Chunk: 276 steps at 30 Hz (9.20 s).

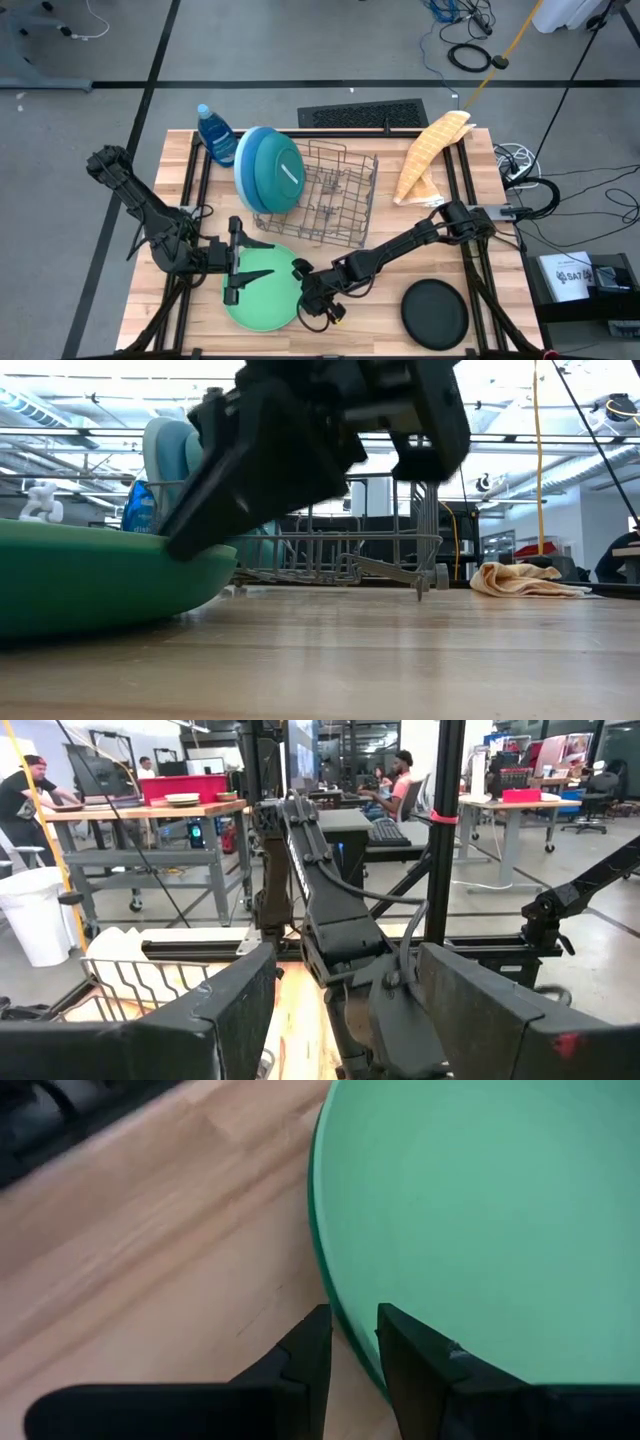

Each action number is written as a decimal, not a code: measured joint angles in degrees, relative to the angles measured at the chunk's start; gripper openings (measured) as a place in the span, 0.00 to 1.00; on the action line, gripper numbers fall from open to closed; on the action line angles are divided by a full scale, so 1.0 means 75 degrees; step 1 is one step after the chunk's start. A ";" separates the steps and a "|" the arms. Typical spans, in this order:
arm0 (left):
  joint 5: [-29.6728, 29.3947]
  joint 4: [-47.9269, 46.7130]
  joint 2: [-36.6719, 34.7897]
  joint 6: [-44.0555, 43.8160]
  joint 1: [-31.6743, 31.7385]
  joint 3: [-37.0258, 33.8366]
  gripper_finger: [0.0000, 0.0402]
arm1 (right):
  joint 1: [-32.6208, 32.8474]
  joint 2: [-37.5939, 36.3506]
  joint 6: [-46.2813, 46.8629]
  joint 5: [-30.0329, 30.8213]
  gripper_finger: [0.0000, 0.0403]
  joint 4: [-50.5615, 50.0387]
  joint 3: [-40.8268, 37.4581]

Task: Sort dishes
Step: Put the light green plate into the dish rack

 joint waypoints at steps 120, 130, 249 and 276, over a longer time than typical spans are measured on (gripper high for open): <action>0.1005 -0.4730 0.1428 -0.1416 0.0994 0.1374 0.04 | -0.0866 -0.1810 -0.0111 0.1251 0.08 -0.8232 0.5600; 0.0974 -0.4548 0.1428 -0.1337 0.1081 0.1866 0.03 | -0.0692 -0.2022 0.0320 0.2965 0.43 -0.8383 0.5569; 0.2550 -0.3338 0.0494 -0.5011 0.6028 0.1652 0.47 | 0.2674 -0.4113 0.7872 0.9926 0.36 -0.9540 0.1383; 0.0584 -0.2552 -0.0753 -0.1123 0.1953 0.1664 0.47 | -0.2292 -0.3633 0.1670 0.5355 0.01 -0.3387 0.0271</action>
